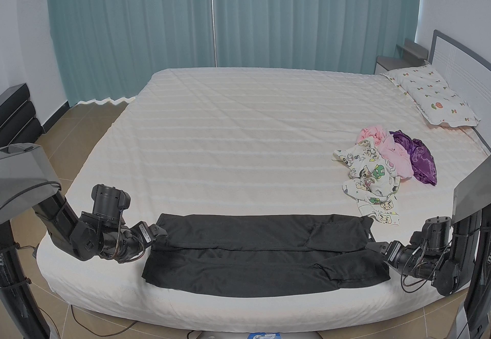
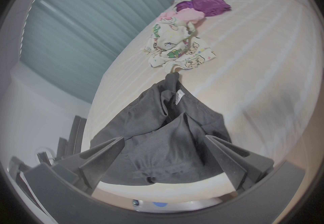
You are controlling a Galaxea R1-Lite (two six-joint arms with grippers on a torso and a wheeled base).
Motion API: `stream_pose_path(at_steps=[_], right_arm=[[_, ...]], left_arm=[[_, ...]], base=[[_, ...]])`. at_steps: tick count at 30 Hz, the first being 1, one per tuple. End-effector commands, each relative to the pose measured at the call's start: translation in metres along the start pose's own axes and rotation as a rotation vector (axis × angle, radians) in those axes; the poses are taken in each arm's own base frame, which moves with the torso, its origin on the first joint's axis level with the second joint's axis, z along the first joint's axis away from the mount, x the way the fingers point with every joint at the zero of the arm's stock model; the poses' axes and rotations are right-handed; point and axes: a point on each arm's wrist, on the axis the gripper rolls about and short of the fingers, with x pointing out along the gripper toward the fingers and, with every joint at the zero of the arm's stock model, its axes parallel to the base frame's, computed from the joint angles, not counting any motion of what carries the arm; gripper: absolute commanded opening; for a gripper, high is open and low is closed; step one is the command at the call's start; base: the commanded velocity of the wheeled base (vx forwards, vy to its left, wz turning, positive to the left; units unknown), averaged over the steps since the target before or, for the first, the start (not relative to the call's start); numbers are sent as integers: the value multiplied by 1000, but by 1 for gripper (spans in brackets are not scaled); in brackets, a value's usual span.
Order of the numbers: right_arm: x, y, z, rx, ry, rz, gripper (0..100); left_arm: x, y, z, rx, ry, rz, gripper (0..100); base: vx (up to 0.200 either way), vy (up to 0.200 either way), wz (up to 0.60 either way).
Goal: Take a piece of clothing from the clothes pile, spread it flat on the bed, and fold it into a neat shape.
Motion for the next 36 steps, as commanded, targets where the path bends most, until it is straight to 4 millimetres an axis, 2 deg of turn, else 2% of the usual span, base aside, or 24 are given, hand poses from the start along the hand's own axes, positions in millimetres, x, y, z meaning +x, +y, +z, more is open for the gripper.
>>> stream_pose_path(at_steps=[1,9,16,17,24,31,36], right_arm=[[20,-10,1,-57,19,13,100],[43,-12,-1,-149,22,32,100],[50,-14,-3,-158,30,30,100],[52,-14,-2,-168,26,32,0],[54,-17,-4,-196,35,26,0],[50,-16,5,-193,-4,31,0],[50,-15,3,-194,3,31,0]], left_arm=[[8,0,0,-28,28,-14,100],[13,5,-3,-36,45,6,100],[14,6,-4,-38,49,9,100],[15,6,-4,-37,51,11,100],[16,7,-5,-40,55,15,100],[16,8,-5,-44,58,19,100],[16,8,-5,-44,58,19,100]], base=[[0,0,0],[0,0,0],[0,0,0],[0,0,0],[0,0,0],[0,0,0],[0,0,0]])
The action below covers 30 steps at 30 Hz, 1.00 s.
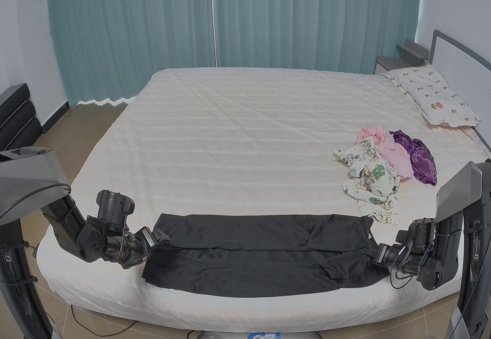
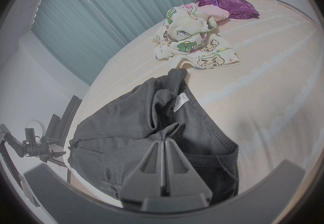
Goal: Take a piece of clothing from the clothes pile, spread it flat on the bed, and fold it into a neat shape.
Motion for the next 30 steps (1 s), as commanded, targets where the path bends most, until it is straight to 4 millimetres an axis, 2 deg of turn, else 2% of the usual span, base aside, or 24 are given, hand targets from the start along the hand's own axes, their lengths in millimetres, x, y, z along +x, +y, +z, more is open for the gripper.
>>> stream_pose_path(at_steps=[1,2,9,10,16,22,30], right_arm=[[-1,2,0,-7,-9,10,0],[-1,2,0,-7,-7,9,100],[-11,8,9,-9,-44,21,100],[-23,11,12,-1,-55,23,100],[-47,16,10,11,-50,12,100],[-63,14,-3,88,7,-23,100],[-66,14,-6,188,18,-29,100]], left_arm=[[1,0,0,0,2,2,100],[0,0,0,-2,1,1,100],[-1,-1,1,2,-9,-2,100],[-2,-4,4,5,-22,-11,100],[5,-22,12,45,-58,-48,100],[35,-26,18,198,-97,18,100],[63,-28,25,226,-113,38,100]], base=[[0,0,0],[0,0,0],[0,0,0],[0,0,0],[0,0,0],[0,0,0],[0,0,0]])
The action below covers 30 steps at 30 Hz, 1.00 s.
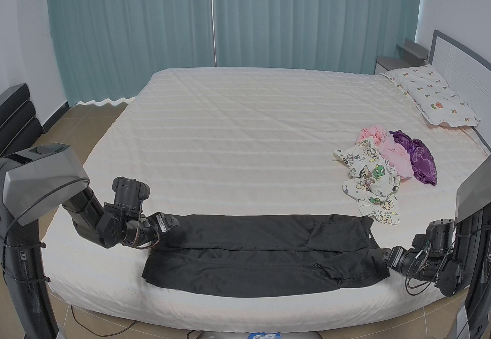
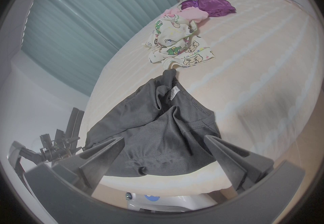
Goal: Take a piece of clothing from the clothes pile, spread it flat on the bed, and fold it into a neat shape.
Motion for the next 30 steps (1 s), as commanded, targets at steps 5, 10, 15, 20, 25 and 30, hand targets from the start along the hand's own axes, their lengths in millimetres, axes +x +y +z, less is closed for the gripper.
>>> stream_pose_path(at_steps=[5,10,15,20,25,30], right_arm=[[-8,6,2,19,-22,25,100],[-8,5,1,24,-16,22,100],[-7,5,1,39,-16,21,100],[-8,5,1,43,-18,20,100],[-7,4,0,45,-13,17,100],[-7,3,1,47,-17,15,100]], left_arm=[[33,8,-12,48,46,40,100],[36,9,-14,52,53,47,100],[34,11,-15,58,56,51,100],[33,12,-20,77,69,62,100],[34,9,-21,84,66,63,100],[34,8,-21,86,60,66,0]], base=[[0,0,0],[0,0,0],[0,0,0],[0,0,0],[0,0,0],[0,0,0]])
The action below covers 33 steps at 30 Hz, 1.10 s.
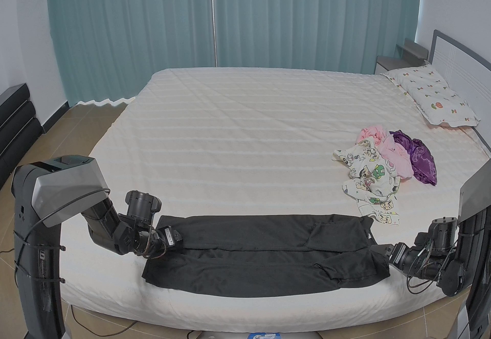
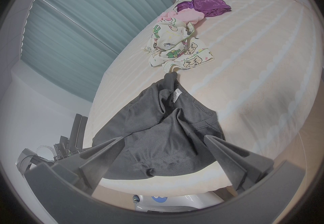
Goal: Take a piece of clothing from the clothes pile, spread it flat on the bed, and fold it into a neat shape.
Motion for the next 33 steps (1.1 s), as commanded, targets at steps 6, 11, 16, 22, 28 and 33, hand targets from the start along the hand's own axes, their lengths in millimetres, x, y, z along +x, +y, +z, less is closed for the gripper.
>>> stream_pose_path(at_steps=[6,11,16,22,28,33], right_arm=[[-2,-2,-2,5,4,-7,100],[-3,-2,-2,12,2,-6,100],[-3,-1,-2,18,2,-5,100],[-3,-1,-1,17,0,-3,100],[-3,-1,-1,17,-3,-1,100],[-3,-1,-1,18,-4,-2,100]], left_arm=[[-2,1,1,-1,-3,4,0],[-6,2,4,-6,-21,16,0],[-11,4,-4,22,-4,21,0],[-8,5,-1,16,-11,22,0],[-9,5,1,12,-20,22,0],[-9,6,2,11,-21,22,0]], base=[[0,0,0],[0,0,0],[0,0,0],[0,0,0],[-100,0,0],[0,0,0]])
